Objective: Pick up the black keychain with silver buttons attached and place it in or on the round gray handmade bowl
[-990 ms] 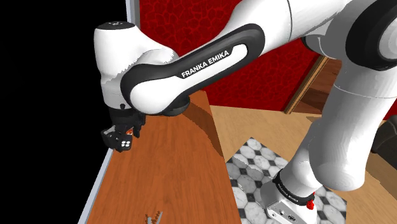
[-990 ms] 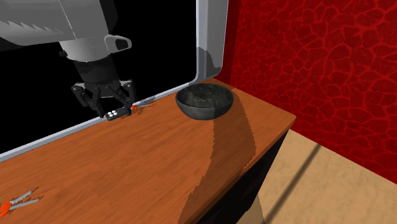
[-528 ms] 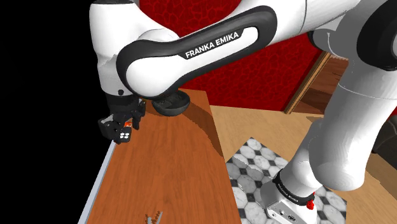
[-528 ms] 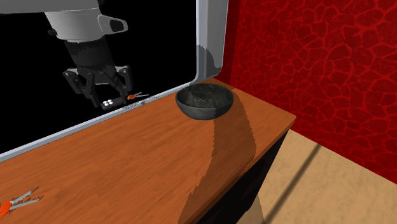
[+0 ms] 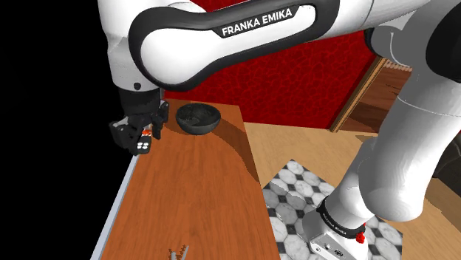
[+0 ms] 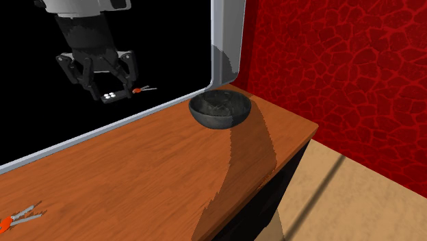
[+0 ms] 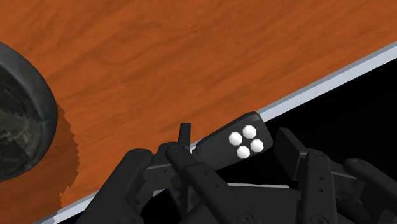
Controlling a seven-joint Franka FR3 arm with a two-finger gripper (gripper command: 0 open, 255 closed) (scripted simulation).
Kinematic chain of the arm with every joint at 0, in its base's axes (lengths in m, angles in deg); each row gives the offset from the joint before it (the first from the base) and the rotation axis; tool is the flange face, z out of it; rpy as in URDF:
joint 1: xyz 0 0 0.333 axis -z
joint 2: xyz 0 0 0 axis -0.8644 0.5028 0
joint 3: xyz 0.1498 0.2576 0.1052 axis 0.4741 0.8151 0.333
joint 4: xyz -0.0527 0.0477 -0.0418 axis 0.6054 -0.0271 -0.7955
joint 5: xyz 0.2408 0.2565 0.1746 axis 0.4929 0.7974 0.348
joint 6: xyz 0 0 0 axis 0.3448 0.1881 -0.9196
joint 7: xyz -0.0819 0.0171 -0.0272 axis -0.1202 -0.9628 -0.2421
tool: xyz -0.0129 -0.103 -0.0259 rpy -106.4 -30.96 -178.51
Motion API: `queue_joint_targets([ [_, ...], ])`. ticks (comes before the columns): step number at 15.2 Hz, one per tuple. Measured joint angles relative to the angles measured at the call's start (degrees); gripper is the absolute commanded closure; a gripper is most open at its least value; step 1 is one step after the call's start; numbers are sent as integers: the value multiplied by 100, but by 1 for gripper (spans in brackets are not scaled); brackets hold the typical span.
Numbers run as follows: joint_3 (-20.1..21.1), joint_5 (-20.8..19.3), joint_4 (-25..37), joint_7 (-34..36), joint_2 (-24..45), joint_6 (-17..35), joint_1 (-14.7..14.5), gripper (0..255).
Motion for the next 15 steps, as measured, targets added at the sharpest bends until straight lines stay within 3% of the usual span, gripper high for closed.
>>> queue_joint_targets([
  [8,17,79,434,-53,-130,-548,8,255],
  [15,-308,389,-38,-946,-693,-569,508,255],
])
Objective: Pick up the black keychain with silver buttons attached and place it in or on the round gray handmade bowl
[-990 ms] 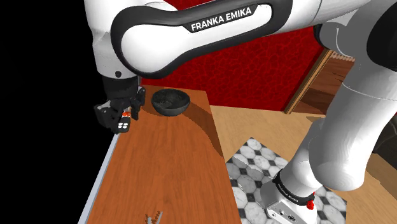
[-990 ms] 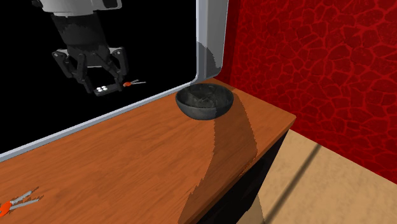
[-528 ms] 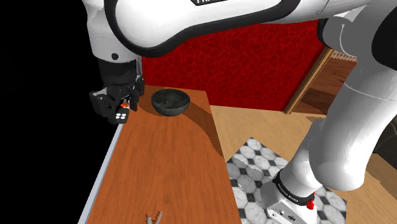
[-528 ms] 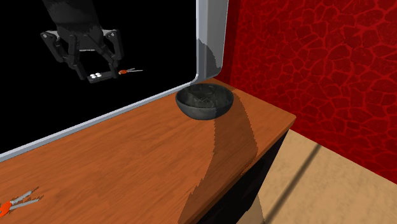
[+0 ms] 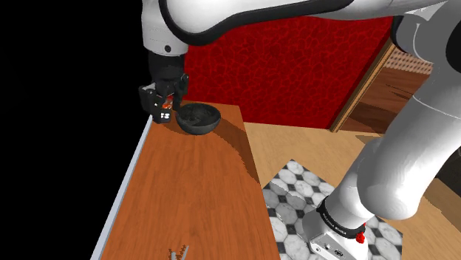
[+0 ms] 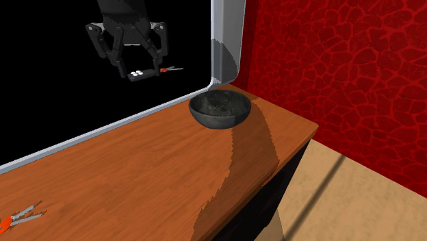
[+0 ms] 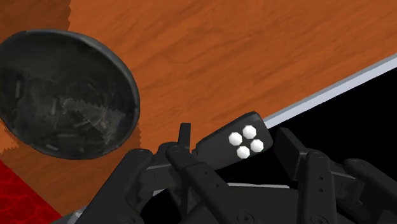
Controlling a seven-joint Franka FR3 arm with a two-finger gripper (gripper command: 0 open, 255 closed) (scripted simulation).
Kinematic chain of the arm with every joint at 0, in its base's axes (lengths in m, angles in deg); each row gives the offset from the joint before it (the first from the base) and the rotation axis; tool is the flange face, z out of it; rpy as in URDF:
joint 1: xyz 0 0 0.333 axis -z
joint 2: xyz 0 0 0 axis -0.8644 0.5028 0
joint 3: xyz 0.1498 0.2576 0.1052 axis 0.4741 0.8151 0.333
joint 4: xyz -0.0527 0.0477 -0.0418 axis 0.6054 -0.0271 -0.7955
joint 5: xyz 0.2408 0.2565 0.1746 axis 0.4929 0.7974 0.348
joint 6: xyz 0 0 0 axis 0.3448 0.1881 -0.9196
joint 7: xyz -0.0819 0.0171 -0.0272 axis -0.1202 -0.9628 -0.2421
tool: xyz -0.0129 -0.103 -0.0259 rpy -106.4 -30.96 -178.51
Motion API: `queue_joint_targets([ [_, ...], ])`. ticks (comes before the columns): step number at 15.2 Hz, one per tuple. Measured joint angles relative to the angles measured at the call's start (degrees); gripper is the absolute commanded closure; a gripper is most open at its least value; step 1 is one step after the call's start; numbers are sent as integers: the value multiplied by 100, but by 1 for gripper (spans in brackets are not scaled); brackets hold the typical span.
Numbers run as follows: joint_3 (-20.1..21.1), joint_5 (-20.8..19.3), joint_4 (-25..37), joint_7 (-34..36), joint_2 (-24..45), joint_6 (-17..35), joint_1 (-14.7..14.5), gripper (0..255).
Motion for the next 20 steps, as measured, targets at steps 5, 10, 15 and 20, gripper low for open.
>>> queue_joint_targets([
  [5,-347,159,-336,-768,-333,30,376,255],
  [10,-704,243,-500,-1486,-549,-15,711,255],
  [15,-809,245,-729,-1699,-546,210,805,255],
  [20,-803,220,-993,-1688,-453,562,802,255],
])
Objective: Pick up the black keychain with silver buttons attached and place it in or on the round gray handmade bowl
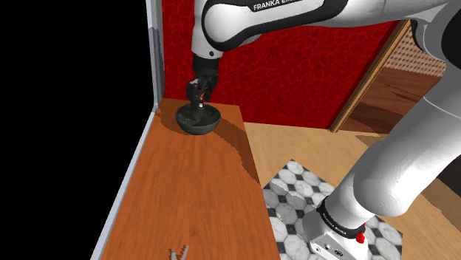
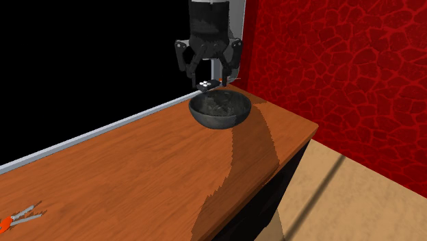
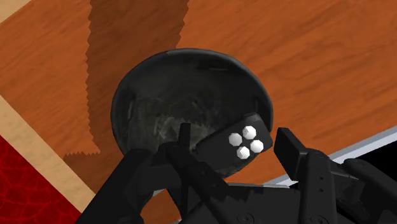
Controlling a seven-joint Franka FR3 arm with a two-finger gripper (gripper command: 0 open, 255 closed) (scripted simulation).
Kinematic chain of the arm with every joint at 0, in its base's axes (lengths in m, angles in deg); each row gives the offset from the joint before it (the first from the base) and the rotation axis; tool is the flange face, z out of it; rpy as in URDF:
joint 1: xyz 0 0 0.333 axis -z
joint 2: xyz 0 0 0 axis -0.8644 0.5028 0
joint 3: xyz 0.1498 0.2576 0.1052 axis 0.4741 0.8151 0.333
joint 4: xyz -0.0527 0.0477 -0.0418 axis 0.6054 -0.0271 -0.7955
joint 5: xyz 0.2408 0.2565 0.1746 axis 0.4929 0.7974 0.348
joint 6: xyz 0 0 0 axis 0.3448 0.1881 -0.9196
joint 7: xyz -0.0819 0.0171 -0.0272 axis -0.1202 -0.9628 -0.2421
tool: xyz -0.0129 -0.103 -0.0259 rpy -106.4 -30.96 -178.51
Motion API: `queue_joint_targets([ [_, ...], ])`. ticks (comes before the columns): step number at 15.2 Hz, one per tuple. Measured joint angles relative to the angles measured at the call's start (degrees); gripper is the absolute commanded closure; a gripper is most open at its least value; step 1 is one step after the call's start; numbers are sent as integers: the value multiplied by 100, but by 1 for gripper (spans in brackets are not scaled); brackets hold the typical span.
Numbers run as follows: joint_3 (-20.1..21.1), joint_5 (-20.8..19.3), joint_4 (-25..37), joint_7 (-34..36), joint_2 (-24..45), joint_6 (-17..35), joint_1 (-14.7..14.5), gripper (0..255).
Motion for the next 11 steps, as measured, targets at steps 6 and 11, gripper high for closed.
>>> queue_joint_targets([
  [6,10,-43,-317,31,143,455,-8,255],
  [11,10,-61,-407,40,200,602,-8,255],
])
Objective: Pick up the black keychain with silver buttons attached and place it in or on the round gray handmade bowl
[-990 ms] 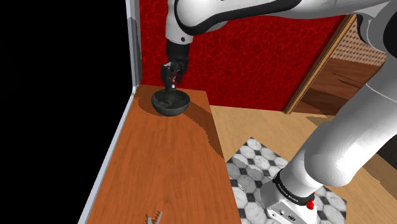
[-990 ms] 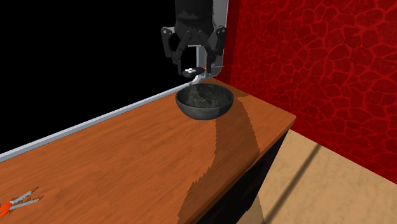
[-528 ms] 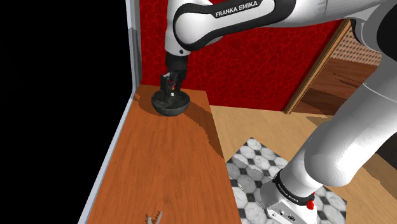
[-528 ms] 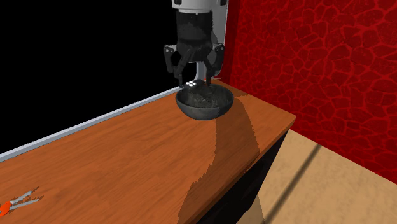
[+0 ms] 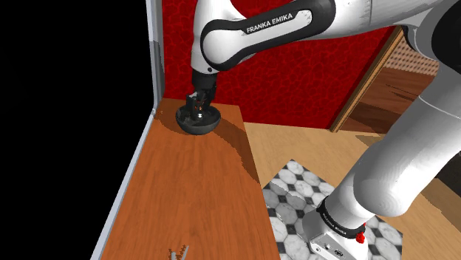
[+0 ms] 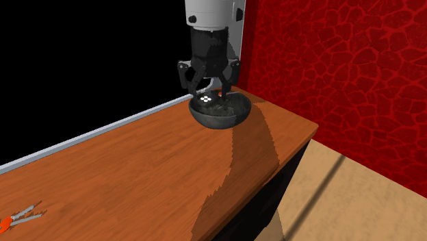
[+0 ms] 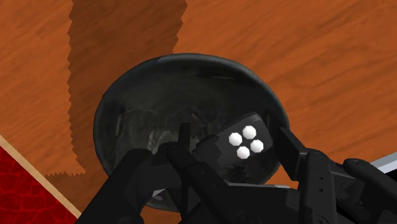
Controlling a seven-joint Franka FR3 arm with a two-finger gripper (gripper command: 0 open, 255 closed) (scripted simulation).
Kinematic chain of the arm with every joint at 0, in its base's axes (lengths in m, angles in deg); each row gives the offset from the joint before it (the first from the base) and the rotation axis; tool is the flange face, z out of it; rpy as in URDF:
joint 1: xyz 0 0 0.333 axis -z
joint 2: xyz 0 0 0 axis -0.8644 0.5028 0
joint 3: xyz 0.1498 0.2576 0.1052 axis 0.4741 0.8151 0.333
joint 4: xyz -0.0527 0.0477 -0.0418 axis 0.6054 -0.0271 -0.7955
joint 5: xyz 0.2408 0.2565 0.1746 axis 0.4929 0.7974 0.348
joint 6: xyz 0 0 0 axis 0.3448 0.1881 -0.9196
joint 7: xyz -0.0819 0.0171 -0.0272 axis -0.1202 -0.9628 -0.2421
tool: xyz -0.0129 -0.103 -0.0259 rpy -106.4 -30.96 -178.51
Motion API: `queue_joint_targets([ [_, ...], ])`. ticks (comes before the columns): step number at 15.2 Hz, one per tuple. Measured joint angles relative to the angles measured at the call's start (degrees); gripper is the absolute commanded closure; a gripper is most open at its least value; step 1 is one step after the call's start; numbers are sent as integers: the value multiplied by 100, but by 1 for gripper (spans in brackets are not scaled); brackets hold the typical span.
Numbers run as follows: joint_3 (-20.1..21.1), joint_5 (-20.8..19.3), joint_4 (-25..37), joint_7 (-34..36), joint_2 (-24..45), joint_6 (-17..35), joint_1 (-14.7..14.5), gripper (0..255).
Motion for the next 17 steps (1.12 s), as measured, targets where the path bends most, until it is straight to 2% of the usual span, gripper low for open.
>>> queue_joint_targets([
  [2,0,0,-5,-1,-1,4,0,255],
  [3,0,0,-5,-1,-1,5,0,0],
  [9,0,0,-6,-1,-1,6,0,0],
  [14,-12,69,403,-48,-230,-616,11,0],
  [17,-14,73,454,-52,-246,-687,13,0],
])
